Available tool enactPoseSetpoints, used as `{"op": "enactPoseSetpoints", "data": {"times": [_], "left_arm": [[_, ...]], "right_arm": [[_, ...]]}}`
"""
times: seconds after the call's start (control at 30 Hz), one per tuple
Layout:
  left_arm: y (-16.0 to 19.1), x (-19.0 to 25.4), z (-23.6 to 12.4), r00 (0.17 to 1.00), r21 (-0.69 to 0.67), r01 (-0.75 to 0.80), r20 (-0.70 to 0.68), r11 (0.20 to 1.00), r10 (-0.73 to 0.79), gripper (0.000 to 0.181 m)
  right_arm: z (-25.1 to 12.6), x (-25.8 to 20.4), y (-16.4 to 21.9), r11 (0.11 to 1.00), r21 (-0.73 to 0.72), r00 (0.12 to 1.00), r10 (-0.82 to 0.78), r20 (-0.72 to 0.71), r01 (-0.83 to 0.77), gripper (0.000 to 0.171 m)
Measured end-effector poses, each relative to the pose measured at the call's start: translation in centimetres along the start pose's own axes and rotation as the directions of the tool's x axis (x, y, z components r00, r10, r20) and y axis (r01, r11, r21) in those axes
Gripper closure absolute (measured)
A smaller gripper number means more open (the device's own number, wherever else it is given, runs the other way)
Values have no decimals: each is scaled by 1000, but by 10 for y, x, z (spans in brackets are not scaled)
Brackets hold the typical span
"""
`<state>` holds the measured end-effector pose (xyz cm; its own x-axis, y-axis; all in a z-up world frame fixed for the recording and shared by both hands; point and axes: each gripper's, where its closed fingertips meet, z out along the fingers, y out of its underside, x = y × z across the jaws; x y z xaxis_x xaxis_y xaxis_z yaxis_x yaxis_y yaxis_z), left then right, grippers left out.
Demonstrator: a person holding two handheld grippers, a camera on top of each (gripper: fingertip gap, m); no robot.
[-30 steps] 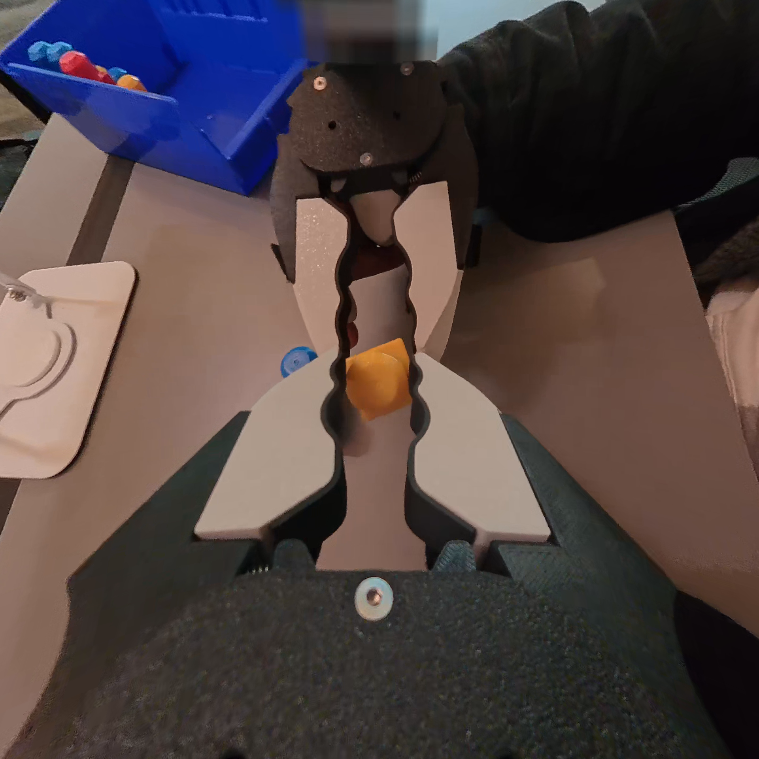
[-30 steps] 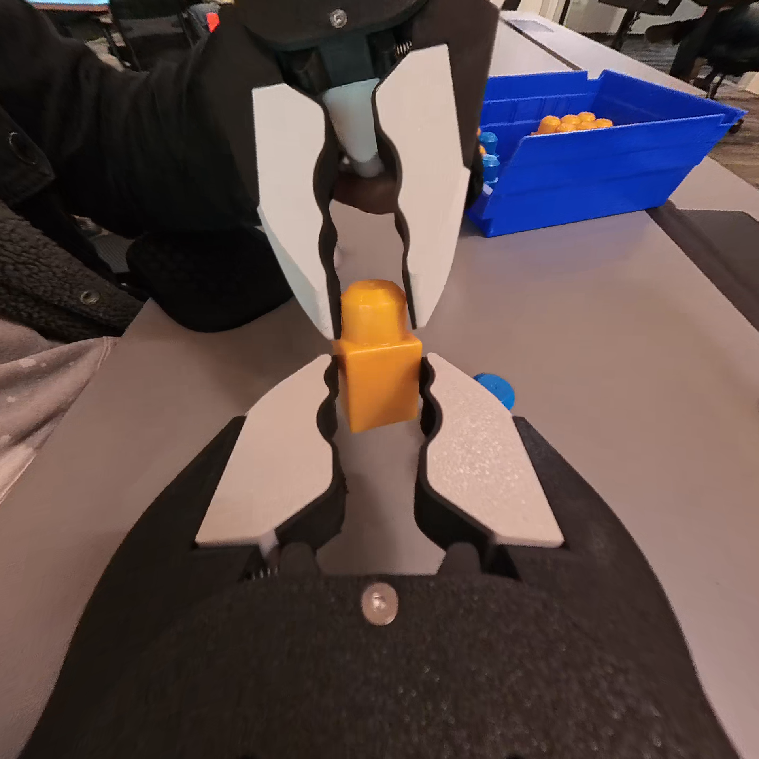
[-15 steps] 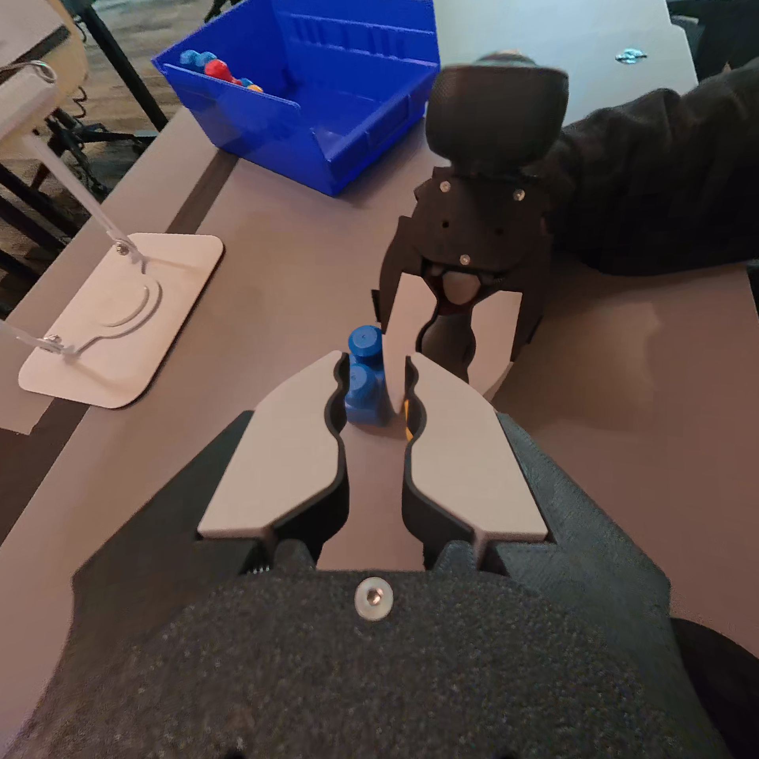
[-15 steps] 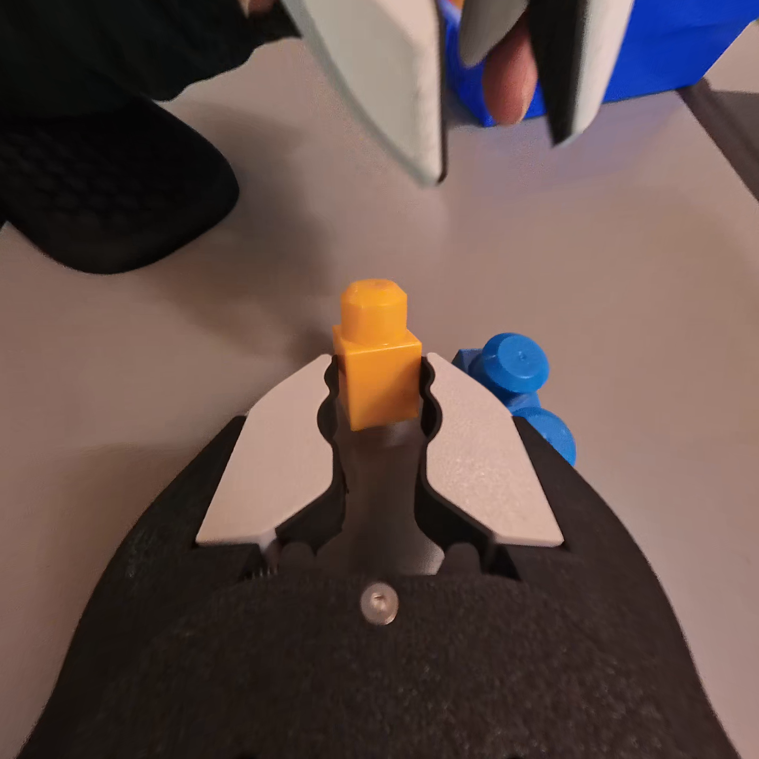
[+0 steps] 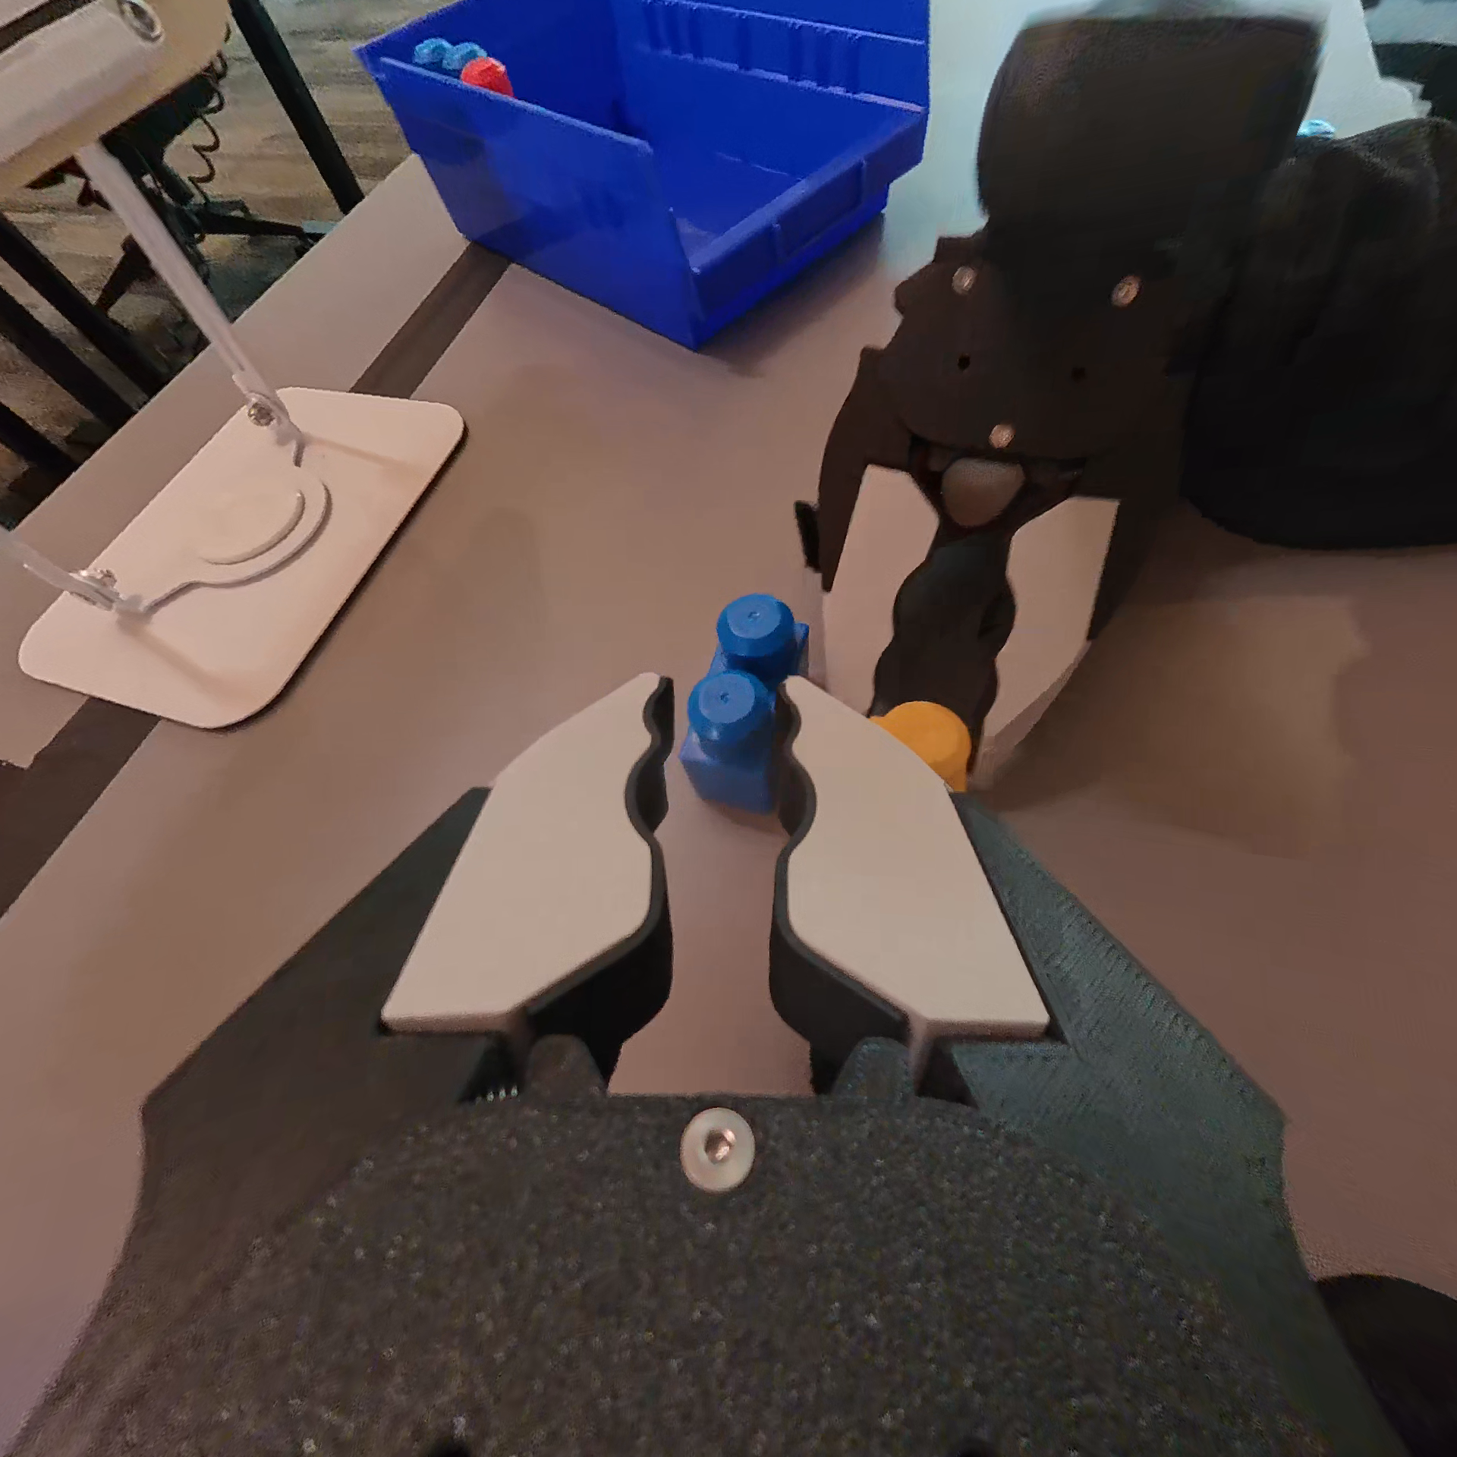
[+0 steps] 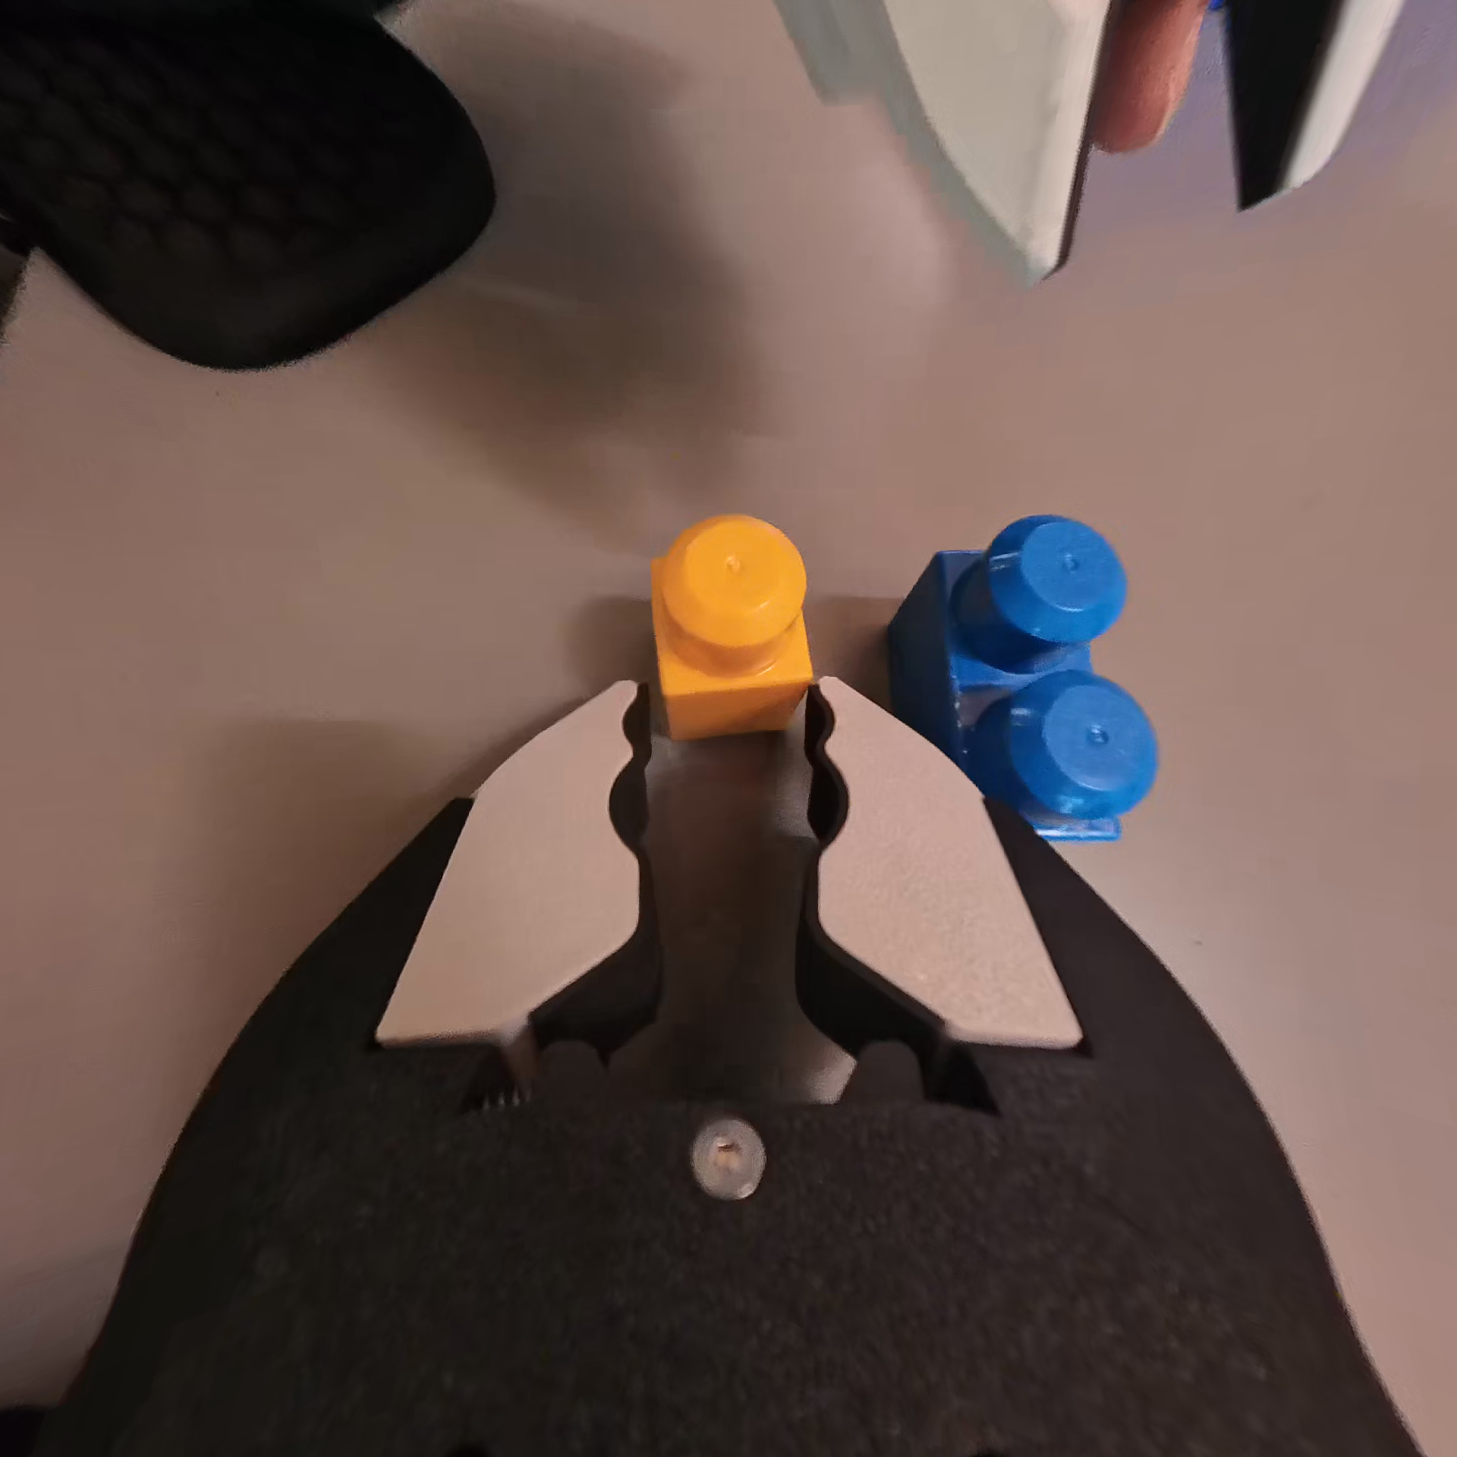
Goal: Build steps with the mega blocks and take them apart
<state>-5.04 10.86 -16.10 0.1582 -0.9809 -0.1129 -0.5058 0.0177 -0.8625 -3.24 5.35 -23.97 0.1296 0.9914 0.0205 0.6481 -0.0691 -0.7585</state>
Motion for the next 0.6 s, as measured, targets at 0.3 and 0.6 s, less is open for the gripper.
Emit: {"op": "enactPoseSetpoints", "data": {"times": [0.3,0.6], "left_arm": [[21,-25,7,993,34,95,63,995,-97,159],[27,-11,20,995,35,100,-7,994,-100,150]], "right_arm": [[-57,49,-23,973,224,972,108,-211,-60,130],[-23,61,31,992,-18,965,116,-234,-124,116]]}}
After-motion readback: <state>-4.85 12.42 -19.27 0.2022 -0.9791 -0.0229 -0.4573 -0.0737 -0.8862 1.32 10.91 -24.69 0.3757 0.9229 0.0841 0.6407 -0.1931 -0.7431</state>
